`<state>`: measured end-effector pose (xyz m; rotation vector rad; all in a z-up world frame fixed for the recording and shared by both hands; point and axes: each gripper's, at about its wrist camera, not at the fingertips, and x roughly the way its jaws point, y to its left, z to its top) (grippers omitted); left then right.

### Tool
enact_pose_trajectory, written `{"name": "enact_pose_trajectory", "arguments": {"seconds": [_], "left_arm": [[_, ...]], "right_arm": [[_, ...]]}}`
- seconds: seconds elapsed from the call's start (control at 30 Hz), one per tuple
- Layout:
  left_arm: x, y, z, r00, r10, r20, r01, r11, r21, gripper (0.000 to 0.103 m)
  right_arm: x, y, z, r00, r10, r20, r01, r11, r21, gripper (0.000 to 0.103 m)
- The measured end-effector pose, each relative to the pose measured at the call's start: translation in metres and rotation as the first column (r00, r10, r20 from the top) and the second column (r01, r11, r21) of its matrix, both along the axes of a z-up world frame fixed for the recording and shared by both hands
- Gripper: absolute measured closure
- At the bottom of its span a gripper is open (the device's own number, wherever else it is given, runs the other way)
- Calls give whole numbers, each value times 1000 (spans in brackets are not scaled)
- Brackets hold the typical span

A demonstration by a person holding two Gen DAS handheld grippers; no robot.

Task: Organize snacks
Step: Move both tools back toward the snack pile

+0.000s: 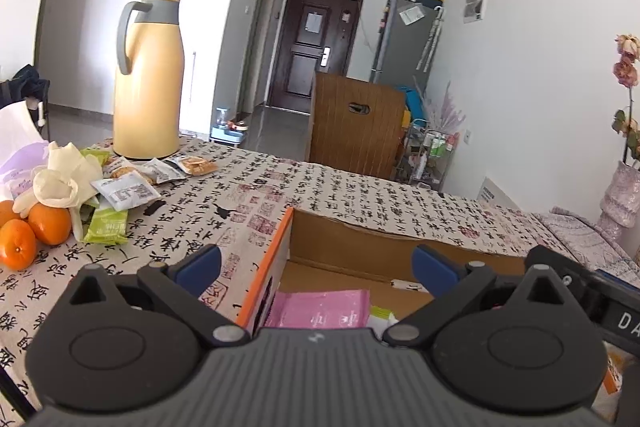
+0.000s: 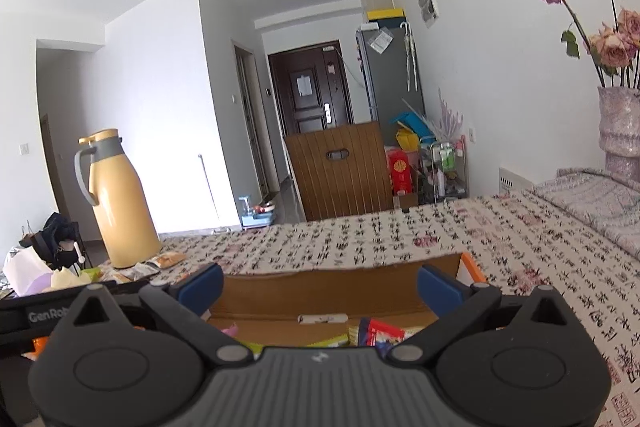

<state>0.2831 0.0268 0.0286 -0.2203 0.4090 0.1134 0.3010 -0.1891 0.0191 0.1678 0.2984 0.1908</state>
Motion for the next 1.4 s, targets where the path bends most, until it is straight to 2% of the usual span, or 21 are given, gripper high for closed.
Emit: {"name": "enact_pose_trajectory", "arguments": {"seconds": [0.33, 0.67, 1.03, 1.4], "left_arm": [[-25, -1, 30, 999, 31, 32, -32, 999, 35, 0], [-69, -11, 36, 999, 15, 28, -17, 998, 58, 0], [-121, -22, 17, 1000, -13, -11, 13, 998, 59, 0], [-165, -8, -13, 996, -9, -87, 12, 999, 43, 0]], "right_arm": [[-17, 5, 18, 1000, 10, 10, -9, 1000, -26, 0], [-66, -13, 19, 1000, 11, 6, -11, 1000, -28, 0], [-117, -39, 2, 1000, 5, -21, -5, 999, -34, 0], [-155, -48, -28, 995, 7, -104, -13, 998, -54, 0]]}}
